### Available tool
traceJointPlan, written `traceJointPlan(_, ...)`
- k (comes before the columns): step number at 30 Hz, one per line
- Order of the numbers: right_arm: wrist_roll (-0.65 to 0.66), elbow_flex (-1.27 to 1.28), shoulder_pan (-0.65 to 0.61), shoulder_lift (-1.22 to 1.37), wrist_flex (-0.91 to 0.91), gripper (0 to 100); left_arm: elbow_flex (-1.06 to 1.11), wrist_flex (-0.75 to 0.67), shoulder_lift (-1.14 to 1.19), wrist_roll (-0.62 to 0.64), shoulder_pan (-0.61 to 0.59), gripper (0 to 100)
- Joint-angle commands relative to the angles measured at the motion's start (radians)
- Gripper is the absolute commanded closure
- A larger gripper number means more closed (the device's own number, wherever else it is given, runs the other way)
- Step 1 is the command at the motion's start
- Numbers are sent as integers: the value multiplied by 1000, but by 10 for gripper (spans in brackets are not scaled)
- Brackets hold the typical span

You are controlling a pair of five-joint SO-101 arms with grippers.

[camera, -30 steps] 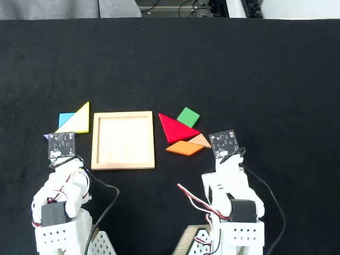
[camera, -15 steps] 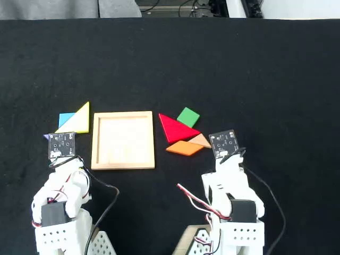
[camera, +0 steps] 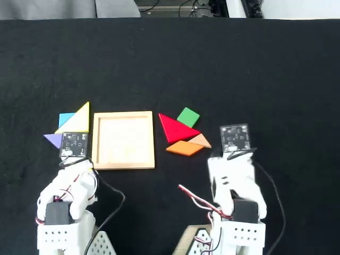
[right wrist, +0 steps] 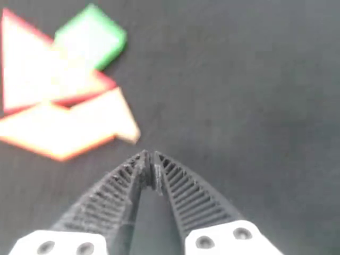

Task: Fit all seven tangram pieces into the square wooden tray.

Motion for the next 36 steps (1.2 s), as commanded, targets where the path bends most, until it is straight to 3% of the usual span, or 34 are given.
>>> traceJointPlan(1,2,-1,41,-90,-158,983,19,3,-5,-2,27,970)
traceJointPlan(13,3,-2,40,-90,-157,983,13,-17,-9,-8,18,970)
traceJointPlan(23,3,-1,38,-90,-104,983,-16,-453,-9,0,-136,970)
traceJointPlan(36,3,-1,38,-85,-71,983,-62,-394,-9,-6,-54,970)
